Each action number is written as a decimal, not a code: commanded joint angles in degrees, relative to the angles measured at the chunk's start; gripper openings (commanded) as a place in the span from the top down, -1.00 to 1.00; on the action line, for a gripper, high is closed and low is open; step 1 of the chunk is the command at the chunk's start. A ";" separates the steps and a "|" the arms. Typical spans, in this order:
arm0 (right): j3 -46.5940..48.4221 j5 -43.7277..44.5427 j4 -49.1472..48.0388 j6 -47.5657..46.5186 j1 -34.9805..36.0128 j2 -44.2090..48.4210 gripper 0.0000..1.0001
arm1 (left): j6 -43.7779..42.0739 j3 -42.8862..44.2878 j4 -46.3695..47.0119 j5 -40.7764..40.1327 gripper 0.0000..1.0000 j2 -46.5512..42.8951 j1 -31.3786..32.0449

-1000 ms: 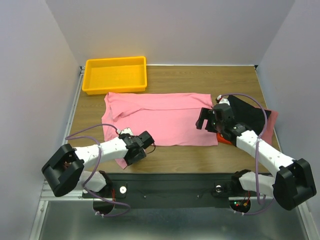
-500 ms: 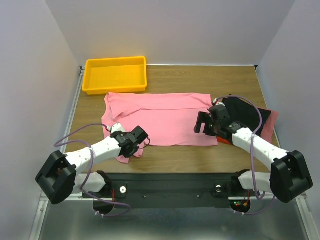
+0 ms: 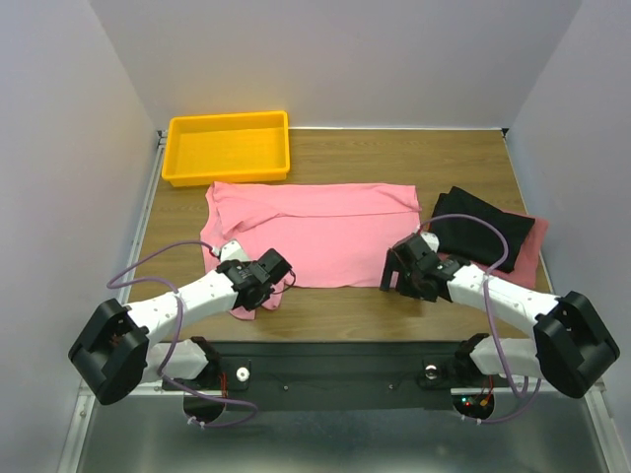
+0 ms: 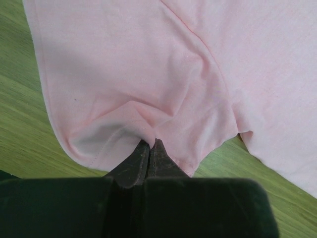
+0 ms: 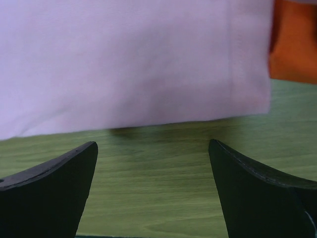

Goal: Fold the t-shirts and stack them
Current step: Fold the tshirt

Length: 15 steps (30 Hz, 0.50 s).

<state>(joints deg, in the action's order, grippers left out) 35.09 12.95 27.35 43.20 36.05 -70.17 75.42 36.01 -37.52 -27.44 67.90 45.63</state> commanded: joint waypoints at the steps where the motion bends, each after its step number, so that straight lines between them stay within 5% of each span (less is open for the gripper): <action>1: -1.78 8.13 1.12 9.87 -0.02 1.09 -1.00 | -0.62 -0.68 -0.89 -3.93 1.00 -1.98 -0.10; 7: -2.92 14.55 1.21 14.27 -0.63 1.88 -0.98 | -0.27 -0.24 -2.03 -6.48 1.00 -3.65 -0.27; 15: -3.98 18.86 1.04 17.88 -2.13 1.36 -0.68 | -1.76 0.20 -0.72 -7.18 1.00 -4.27 -0.45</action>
<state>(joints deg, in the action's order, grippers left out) 32.01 25.47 27.94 57.84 34.87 -69.12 74.54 36.01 -37.50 -31.09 64.69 45.60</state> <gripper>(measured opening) 0.881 0.034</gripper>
